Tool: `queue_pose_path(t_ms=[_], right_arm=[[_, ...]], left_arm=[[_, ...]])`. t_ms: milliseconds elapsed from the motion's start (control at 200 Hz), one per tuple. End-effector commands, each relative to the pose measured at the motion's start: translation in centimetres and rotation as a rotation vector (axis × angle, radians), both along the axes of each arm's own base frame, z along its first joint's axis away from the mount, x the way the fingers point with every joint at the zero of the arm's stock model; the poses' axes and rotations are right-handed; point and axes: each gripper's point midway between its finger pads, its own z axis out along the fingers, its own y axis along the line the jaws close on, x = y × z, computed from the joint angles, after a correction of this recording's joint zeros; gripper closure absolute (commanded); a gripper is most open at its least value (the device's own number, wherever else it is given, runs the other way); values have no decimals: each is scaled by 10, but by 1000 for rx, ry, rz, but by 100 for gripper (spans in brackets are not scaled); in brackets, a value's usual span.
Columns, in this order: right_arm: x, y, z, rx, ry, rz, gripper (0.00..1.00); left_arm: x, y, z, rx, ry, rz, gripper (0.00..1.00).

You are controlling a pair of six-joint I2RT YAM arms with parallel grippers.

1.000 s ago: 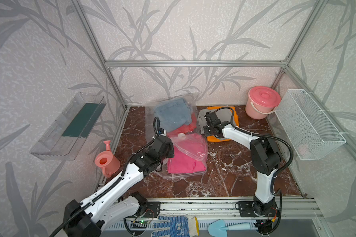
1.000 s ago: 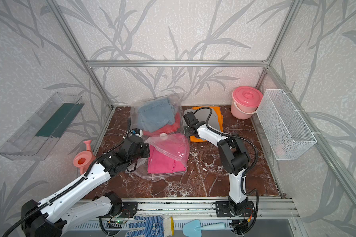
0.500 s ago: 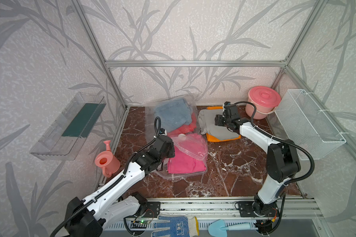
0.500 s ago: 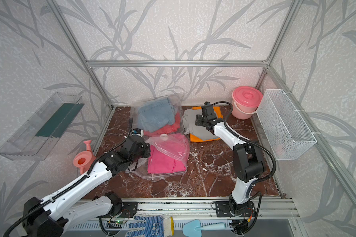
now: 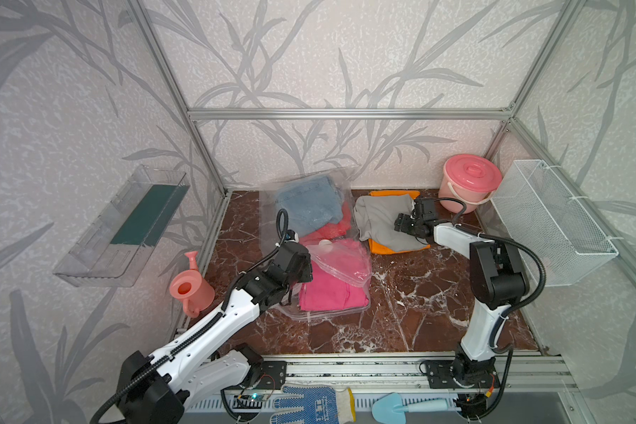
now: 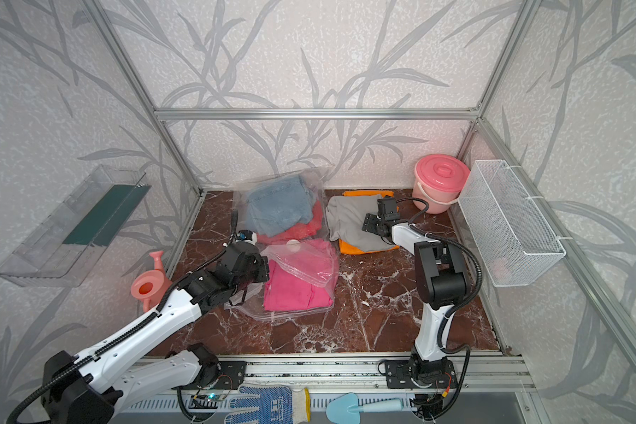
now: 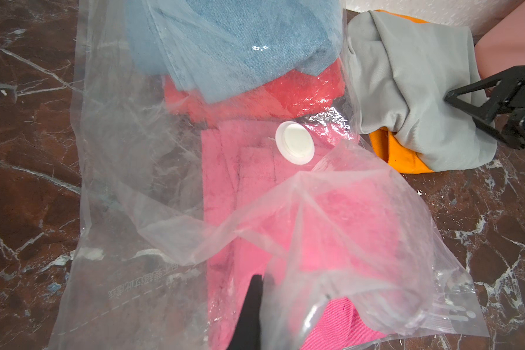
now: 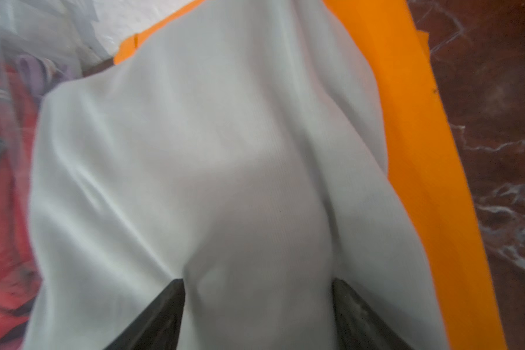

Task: Take the trousers out of the vacuum bag
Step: Place the trousers at the center of the board, then take out the trousers from the vacuum bag.

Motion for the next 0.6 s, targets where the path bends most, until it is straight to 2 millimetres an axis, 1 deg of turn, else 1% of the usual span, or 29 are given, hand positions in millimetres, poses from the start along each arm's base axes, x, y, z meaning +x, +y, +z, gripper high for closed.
queue_pose_path(t_ms=[0,90,155,210,215,220,240,330,415,520,595], right_arm=[[-13,14,81,139,-181,25,18],[-40,23,106,185,-240,43,14],[-64,36,115,208,-261,69,11],[-87,45,117,235,-267,87,9],[-88,46,119,240,-273,90,8],[-90,48,116,240,-266,90,8],[-98,51,122,258,-281,96,8],[-132,69,119,314,-279,124,5],[-158,82,119,317,-288,158,2],[-183,93,121,322,-306,177,1],[-197,97,124,319,-316,183,1]], left_arm=[[6,-4,16,-24,-41,-10,100],[4,-11,18,-41,-33,-55,100],[3,-14,17,-45,-25,-71,100],[1,-17,16,-48,-21,-95,100],[1,-18,16,-49,-21,-96,100],[1,-18,16,-51,-21,-101,100],[1,-20,16,-53,-21,-112,100],[0,-26,16,-75,-22,-139,100],[0,-29,15,-86,-18,-145,100],[0,-33,13,-96,-10,-160,100],[0,-34,11,-96,-7,-160,100]])
